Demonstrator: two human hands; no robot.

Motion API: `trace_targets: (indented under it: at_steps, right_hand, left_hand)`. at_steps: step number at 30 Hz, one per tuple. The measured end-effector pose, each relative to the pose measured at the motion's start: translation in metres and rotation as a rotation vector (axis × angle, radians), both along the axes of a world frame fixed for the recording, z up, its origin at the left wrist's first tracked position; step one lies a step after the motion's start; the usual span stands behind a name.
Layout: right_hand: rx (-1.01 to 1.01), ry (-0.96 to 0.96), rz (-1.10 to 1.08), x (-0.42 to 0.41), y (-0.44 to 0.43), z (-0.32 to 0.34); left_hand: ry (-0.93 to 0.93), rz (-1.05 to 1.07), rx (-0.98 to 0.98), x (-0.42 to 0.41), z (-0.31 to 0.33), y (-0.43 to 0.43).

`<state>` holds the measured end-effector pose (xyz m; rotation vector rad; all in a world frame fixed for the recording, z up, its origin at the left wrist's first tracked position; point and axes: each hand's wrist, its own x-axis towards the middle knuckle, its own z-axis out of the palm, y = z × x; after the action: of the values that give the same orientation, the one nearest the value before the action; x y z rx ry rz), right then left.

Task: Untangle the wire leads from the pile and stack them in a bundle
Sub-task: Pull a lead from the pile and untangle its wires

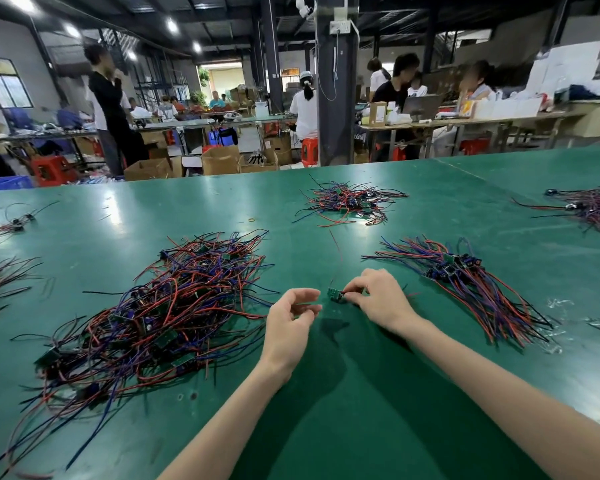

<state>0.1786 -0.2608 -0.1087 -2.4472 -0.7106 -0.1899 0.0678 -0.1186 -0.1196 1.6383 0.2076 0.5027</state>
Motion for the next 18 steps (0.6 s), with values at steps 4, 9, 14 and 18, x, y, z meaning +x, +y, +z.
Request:
trace_targets:
  at_steps: [4, 9, 14, 18]
  right_hand:
    - [-0.067, 0.052, 0.065, 0.030, 0.020, 0.009]
    - [0.014, 0.180, -0.031, 0.080, 0.052, 0.029]
    - [0.136, 0.276, -0.021, 0.106, 0.068, 0.038]
    - [0.131, 0.226, 0.009, 0.090, 0.082, 0.037]
  left_hand:
    - [-0.021, 0.033, -0.039, 0.002, -0.002, 0.002]
    - [-0.012, 0.037, -0.057, 0.004, -0.004, 0.003]
    - [-0.003, 0.035, -0.064, 0.003, -0.005, 0.004]
    - [0.004, 0.043, -0.050, 0.003, -0.003, 0.002]
